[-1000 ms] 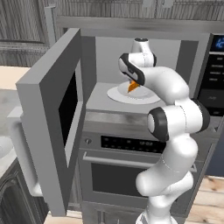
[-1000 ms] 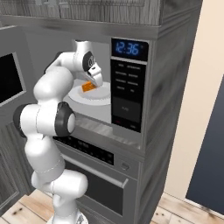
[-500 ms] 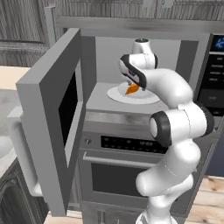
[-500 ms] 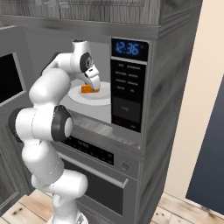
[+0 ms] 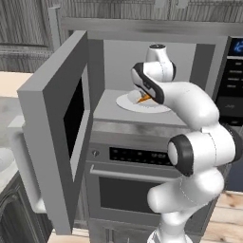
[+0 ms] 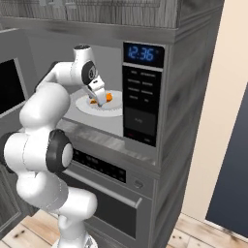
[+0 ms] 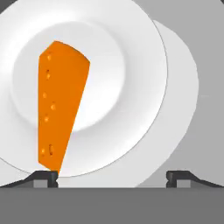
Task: Pick the cheese from the counter and place it in the microwave.
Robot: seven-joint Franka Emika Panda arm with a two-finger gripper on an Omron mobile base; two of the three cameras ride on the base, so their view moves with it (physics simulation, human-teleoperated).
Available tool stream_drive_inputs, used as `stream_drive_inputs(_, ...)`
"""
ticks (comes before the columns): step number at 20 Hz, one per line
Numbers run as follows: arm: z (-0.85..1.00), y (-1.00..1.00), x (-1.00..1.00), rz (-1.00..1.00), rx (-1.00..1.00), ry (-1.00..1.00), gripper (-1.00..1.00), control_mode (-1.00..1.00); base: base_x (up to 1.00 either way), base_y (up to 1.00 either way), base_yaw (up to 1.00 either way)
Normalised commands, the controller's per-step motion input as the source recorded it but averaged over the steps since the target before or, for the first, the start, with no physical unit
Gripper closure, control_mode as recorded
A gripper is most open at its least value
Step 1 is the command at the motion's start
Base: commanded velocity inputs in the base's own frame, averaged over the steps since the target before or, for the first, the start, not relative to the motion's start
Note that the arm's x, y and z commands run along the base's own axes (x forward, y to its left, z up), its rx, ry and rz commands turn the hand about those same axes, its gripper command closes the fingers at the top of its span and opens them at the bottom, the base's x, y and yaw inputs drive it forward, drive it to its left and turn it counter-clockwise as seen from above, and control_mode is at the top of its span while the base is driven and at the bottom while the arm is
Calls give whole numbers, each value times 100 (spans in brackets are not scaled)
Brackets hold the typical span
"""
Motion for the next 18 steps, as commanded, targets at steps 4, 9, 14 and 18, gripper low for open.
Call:
stream_drive_inputs(4, 3, 16, -66, 0, 0, -3, -100, -100, 0, 0, 0)
stream_drive_inputs(9, 34, 15, -78, 0, 0, -10, -100, -100, 0, 0, 0)
stream_drive_inputs(14, 54, 0, -100, 0, 2, -2, -100, -100, 0, 0, 0)
stream_drive_inputs(18, 42, -4, -100, 10, 0, 0, -100, -100, 0, 0, 0)
